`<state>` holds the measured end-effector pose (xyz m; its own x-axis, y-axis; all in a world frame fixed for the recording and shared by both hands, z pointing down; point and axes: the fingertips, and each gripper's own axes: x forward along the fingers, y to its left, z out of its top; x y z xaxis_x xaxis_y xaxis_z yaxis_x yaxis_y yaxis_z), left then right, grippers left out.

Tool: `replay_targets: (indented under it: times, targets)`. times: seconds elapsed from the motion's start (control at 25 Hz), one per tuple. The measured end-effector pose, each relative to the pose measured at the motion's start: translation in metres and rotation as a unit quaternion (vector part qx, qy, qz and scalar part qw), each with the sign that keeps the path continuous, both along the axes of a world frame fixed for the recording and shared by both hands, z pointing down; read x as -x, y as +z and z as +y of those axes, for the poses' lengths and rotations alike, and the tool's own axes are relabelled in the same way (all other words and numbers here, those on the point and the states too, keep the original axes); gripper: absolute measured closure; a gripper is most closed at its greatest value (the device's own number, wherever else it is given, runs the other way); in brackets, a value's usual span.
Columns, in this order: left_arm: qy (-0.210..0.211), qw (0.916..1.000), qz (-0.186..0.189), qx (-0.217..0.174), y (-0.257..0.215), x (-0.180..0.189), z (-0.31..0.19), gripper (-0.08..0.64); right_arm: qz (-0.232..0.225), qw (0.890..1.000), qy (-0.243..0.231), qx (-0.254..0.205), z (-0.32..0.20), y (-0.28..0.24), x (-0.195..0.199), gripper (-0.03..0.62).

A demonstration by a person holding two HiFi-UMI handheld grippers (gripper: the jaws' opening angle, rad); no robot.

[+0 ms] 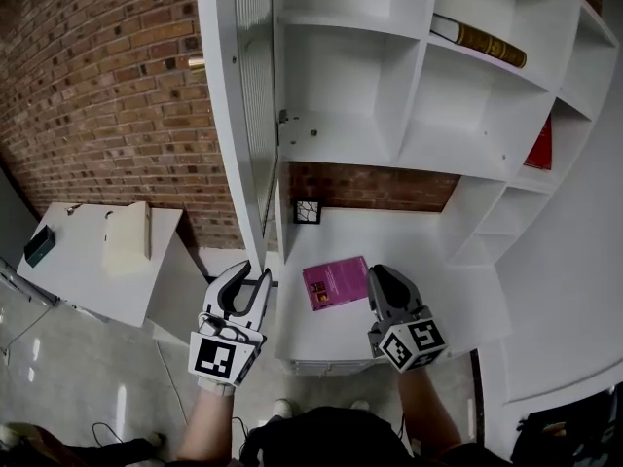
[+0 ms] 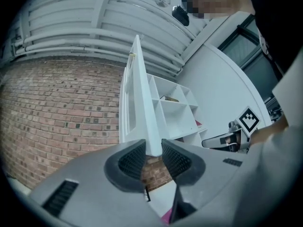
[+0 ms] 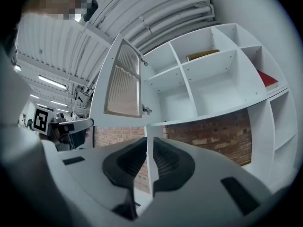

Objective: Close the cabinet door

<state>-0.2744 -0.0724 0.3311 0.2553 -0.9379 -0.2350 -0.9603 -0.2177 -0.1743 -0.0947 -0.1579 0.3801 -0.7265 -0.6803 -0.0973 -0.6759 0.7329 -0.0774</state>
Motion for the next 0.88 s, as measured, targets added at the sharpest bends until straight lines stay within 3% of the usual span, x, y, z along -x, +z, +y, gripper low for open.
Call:
replay_targets:
  times: [0.88]
  targets:
    - [-0.107,0.9942,-0.008,-0.003,0.001,-0.050,-0.018,0.463,-0.013,0.994,-0.107,-0.012,-0.057,-0.001,-0.036,0.541]
